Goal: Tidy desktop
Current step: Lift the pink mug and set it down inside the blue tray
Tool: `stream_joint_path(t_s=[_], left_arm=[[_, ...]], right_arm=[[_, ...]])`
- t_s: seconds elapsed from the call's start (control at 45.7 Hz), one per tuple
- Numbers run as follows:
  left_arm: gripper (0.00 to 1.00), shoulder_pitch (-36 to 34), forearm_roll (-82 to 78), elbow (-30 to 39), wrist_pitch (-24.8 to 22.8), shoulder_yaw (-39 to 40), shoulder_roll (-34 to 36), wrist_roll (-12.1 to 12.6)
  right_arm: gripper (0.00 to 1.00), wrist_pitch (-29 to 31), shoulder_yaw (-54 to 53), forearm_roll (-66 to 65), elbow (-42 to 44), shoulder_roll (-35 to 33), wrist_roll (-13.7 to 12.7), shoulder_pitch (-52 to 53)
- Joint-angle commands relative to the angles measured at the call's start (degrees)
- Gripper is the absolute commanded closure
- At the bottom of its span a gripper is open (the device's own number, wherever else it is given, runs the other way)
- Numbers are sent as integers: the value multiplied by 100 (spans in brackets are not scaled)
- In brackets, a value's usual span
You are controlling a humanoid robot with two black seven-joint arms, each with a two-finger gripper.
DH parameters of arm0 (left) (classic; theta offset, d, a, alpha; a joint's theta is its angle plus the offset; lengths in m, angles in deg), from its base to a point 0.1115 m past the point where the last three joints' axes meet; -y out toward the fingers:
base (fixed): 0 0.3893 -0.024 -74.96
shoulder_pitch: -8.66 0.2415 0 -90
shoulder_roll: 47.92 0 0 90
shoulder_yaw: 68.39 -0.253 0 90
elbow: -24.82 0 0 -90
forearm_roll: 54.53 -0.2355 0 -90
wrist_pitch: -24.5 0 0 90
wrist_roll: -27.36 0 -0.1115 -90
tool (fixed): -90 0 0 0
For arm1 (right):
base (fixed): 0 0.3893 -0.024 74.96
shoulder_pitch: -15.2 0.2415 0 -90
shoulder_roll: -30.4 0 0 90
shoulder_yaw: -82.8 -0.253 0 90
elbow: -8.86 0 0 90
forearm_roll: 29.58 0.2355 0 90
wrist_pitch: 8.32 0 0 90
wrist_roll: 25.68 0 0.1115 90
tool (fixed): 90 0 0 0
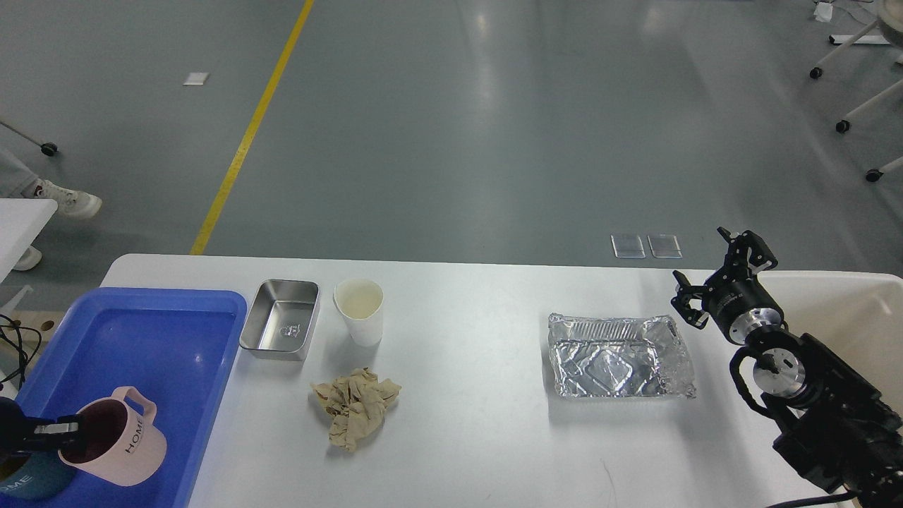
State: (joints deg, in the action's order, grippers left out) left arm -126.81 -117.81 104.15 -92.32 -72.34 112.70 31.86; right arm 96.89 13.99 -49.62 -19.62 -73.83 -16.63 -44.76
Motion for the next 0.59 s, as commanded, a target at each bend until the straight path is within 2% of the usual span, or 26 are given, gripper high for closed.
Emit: stream_joint_path(t_s=[0.0,0.131,0.307,0.57], left_arm=[[100,117,9,-224,53,8,-276,-2],[98,126,0,-268,80,8,-417,-2],[73,100,0,-259,80,52,-400,-2],[61,109,9,-251,89,26,-338,51]], right_arm=[[0,-1,0,0,-9,-1,0,2],[0,-1,0,0,-9,-10,0,-6],[0,-1,0,0,0,-27,0,-6],[0,-1,0,0,0,-18,0,-6]])
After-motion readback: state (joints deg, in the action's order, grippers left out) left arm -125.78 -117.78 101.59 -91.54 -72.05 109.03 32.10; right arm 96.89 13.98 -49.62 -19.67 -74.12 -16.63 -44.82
